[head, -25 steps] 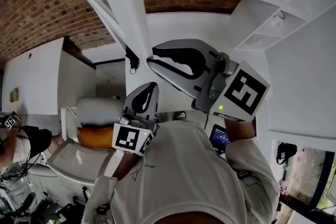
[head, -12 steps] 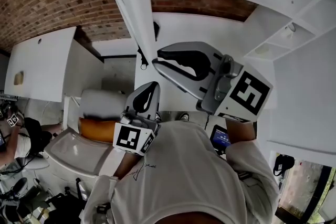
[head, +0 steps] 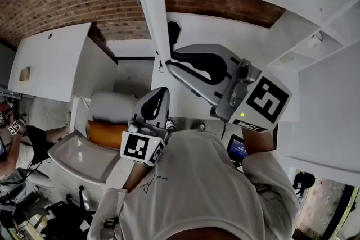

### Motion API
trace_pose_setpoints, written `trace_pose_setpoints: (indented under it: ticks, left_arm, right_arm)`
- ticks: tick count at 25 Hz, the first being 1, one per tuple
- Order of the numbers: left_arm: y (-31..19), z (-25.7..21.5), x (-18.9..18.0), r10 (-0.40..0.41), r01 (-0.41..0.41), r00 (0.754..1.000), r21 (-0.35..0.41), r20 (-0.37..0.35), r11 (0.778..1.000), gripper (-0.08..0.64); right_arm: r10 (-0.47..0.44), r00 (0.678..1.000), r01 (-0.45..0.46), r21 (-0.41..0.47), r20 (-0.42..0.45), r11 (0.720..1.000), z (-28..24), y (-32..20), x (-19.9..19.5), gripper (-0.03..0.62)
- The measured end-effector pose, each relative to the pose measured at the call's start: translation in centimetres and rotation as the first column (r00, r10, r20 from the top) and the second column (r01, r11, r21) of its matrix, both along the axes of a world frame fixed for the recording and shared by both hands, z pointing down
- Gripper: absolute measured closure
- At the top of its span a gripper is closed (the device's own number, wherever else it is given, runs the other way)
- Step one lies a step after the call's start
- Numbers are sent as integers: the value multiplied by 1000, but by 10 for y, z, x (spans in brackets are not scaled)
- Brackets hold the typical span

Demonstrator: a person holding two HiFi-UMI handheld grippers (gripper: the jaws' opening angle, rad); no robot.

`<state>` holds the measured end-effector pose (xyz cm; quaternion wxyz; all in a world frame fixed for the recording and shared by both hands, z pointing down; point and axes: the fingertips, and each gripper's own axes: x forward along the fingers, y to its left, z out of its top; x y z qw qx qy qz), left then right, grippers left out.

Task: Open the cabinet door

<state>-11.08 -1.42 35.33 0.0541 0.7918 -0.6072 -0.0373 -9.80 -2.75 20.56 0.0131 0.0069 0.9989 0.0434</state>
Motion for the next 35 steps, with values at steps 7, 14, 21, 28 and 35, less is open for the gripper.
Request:
trace_pose_setpoints:
  ticks: [7, 14, 21, 28, 35]
  left_arm:
    - [2, 2, -4, -9, 9, 1000, -5, 24, 1000, 543]
    - [5, 2, -15, -23, 23, 1000, -7, 21, 1000, 544]
    - [10, 3, -29, -38, 38, 999, -11, 13, 999, 544]
    - [12, 4, -42, -54, 54, 999, -12, 4, 998, 543]
    - [12, 5, -56, -71, 71, 997, -11, 5, 997, 543]
  right_arm:
    - [-25, 1000, 25, 7, -1, 1000, 0, 7, -12, 540]
    - [-51, 999, 51, -17, 15, 999, -5, 18, -29, 543]
    - [-62, 998, 62, -5, 17, 998, -7, 28, -46, 545]
    - [-96, 995, 96, -5, 22, 995, -6, 37, -64, 548]
    - [-32, 999, 32, -1, 19, 999, -3, 21, -76, 560]
